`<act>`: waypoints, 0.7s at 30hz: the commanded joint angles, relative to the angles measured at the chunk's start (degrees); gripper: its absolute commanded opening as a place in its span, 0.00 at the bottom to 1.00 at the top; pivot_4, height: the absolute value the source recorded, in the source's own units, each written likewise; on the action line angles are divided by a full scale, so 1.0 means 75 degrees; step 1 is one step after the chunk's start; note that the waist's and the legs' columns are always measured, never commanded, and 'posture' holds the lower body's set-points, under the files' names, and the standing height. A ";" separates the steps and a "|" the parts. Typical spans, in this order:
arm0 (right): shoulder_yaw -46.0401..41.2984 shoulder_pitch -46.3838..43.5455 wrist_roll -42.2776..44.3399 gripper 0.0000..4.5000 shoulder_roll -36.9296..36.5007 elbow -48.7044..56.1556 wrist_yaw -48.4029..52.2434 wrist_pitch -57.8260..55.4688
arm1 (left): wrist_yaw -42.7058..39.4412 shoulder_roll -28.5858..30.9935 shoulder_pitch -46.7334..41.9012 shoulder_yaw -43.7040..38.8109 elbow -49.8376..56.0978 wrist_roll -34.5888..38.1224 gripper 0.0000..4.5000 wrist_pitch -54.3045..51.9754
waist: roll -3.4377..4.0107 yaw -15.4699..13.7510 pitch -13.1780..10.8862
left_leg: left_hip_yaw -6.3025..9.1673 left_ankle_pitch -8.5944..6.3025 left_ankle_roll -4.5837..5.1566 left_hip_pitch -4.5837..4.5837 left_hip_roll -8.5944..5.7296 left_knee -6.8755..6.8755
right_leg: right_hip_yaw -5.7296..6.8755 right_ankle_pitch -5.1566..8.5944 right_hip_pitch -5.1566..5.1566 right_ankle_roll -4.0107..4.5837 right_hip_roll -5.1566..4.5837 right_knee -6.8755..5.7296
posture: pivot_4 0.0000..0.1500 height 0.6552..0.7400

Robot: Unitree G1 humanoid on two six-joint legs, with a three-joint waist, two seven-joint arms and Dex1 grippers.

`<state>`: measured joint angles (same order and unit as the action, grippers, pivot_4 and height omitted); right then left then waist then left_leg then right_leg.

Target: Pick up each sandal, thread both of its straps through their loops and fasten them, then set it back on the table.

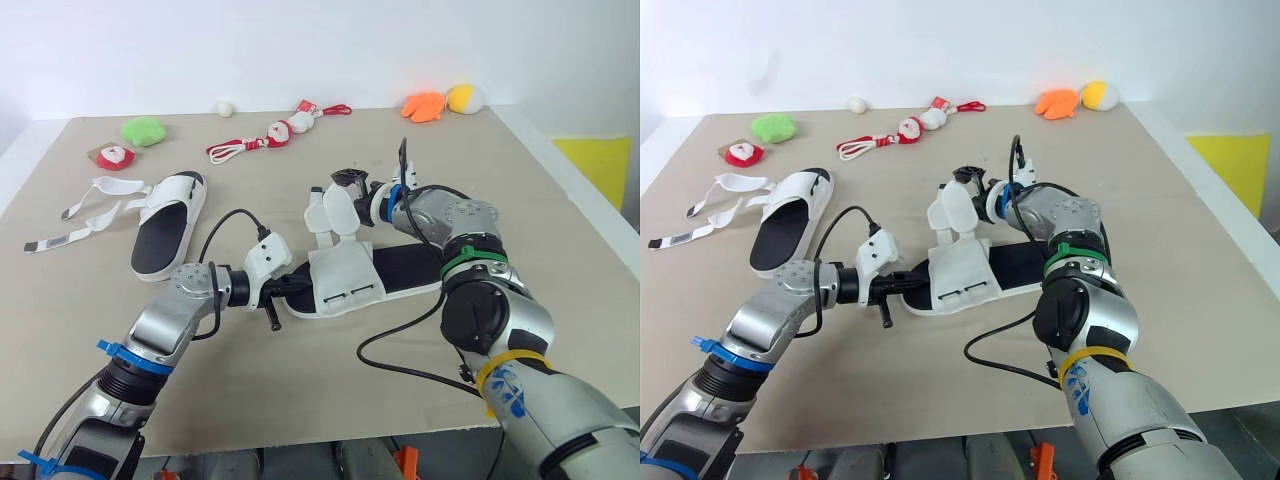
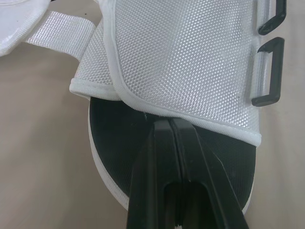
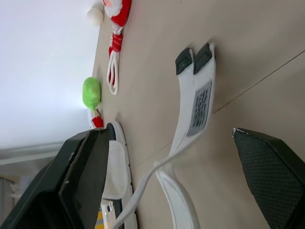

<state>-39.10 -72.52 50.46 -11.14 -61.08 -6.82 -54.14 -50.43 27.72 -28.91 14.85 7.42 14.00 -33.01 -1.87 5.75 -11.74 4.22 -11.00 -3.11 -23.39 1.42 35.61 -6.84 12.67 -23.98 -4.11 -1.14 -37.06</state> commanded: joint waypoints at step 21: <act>0.0561 -0.0245 -0.0488 0.02 -0.0017 0.0909 0.1000 -0.0262 | 0.0070 -0.0072 0.0017 0.0079 -0.0158 -0.0081 0.00 -0.0077 | 0.0000 -0.0001 0.0000 | 0.0000 0.0000 0.0000 -0.0001 0.0003 0.0001 | 0.0001 -0.0001 0.0000 0.0001 0.0001 0.0000 | 1.00 1.00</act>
<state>-35.80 -72.51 46.74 -10.76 -58.10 -1.82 -55.88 -50.29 27.44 -28.94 14.84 7.30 14.00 -32.93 -1.86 5.74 -11.74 4.22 -11.00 -3.11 -23.39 1.43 35.61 -6.83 12.66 -23.97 -4.11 -1.13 -37.06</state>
